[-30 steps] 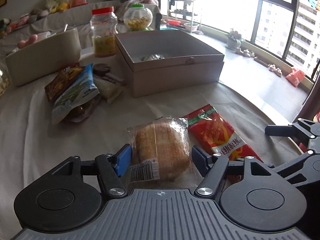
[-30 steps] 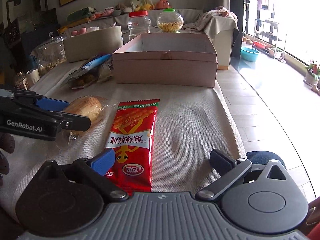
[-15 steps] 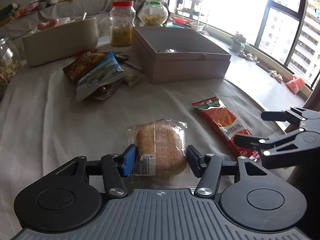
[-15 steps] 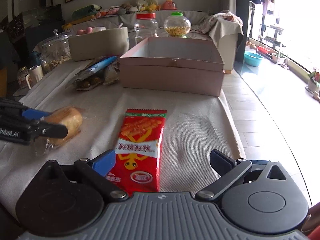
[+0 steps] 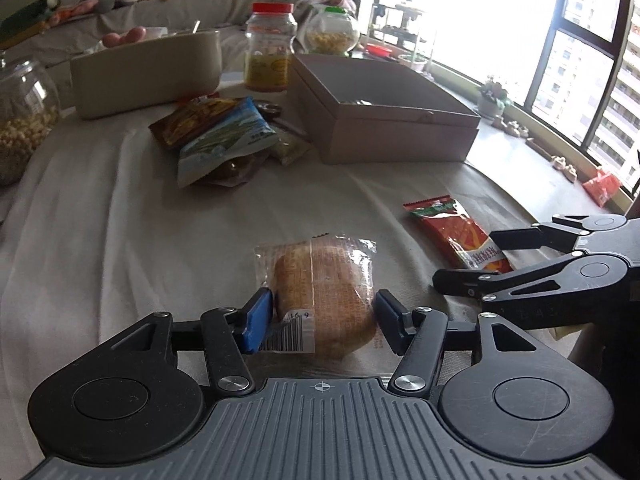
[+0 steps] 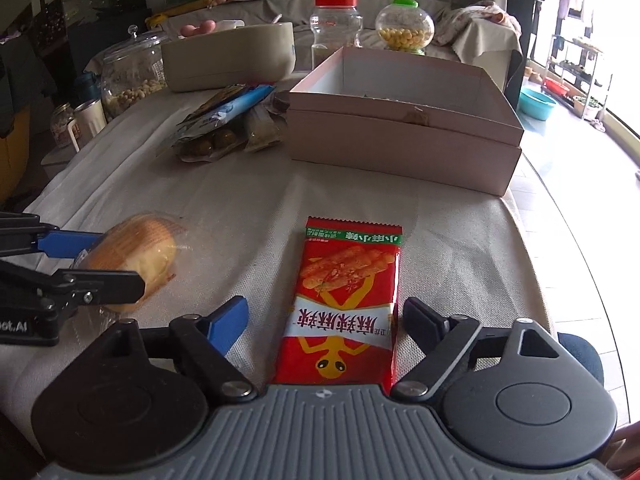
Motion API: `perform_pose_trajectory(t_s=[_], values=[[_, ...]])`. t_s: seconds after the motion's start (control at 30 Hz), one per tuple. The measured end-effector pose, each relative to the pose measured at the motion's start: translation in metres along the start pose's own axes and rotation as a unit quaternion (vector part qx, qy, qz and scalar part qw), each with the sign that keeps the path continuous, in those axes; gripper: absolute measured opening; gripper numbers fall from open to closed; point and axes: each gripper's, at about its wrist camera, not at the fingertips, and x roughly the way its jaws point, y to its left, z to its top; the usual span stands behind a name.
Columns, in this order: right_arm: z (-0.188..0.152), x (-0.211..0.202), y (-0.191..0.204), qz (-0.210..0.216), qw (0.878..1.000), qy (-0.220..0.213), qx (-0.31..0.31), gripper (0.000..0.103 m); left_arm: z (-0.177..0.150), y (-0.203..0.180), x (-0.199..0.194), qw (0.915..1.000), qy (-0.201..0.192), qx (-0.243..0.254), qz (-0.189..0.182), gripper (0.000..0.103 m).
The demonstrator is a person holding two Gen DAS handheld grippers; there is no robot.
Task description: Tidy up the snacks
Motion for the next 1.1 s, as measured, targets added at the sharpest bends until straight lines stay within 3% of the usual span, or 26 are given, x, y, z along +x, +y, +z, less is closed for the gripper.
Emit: perform_pose_trajectory(t_s=[0.17, 0.3, 0.63, 0.8, 1.1], values=[[-0.001, -0.002, -0.003, -0.005, 1.0, -0.003, 0.004, 0.072, -0.002, 0.003, 0.005, 0.9999, 0.006, -0.008, -0.007, 0.069], [-0.002, -0.004, -0.004, -0.013, 1.0, -0.007, 0.001, 0.057, -0.003, 0.005, 0.006, 0.9999, 0.007, -0.011, -0.011, 0.07], [-0.001, -0.006, 0.001, 0.012, 1.0, 0.006, 0.002, 0.057, -0.003, 0.003, 0.006, 1.0, 0.008, -0.005, -0.004, 0.069], [0.004, -0.004, 0.016, 0.041, 0.999, 0.023, -0.017, 0.057, -0.002, 0.008, 0.003, 0.9997, 0.005, -0.003, 0.025, 0.068], [0.029, 0.014, 0.058, 0.075, 0.994, 0.049, -0.063, 0.057, -0.004, 0.044, -0.009, 0.9953, 0.004, -0.048, 0.084, 0.067]])
